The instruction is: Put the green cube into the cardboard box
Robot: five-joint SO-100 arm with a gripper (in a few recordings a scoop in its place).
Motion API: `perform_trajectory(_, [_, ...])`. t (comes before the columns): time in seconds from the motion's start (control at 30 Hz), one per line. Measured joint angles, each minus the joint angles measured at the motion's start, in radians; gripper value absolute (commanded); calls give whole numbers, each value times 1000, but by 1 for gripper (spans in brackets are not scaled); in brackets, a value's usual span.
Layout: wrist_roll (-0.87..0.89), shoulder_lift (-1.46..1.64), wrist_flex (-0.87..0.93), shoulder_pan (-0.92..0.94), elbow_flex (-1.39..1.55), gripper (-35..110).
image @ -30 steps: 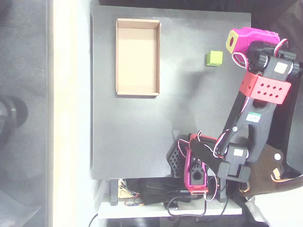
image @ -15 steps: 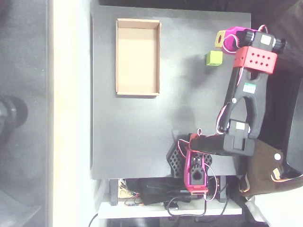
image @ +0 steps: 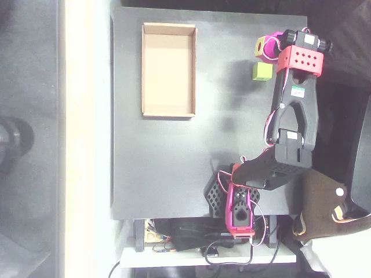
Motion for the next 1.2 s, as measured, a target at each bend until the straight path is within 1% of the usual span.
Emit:
perform_trajectory(0.7, [0,-127,-5,0,2,32])
perform_trajectory(1.2, [5,-130,-9,-37,58,32])
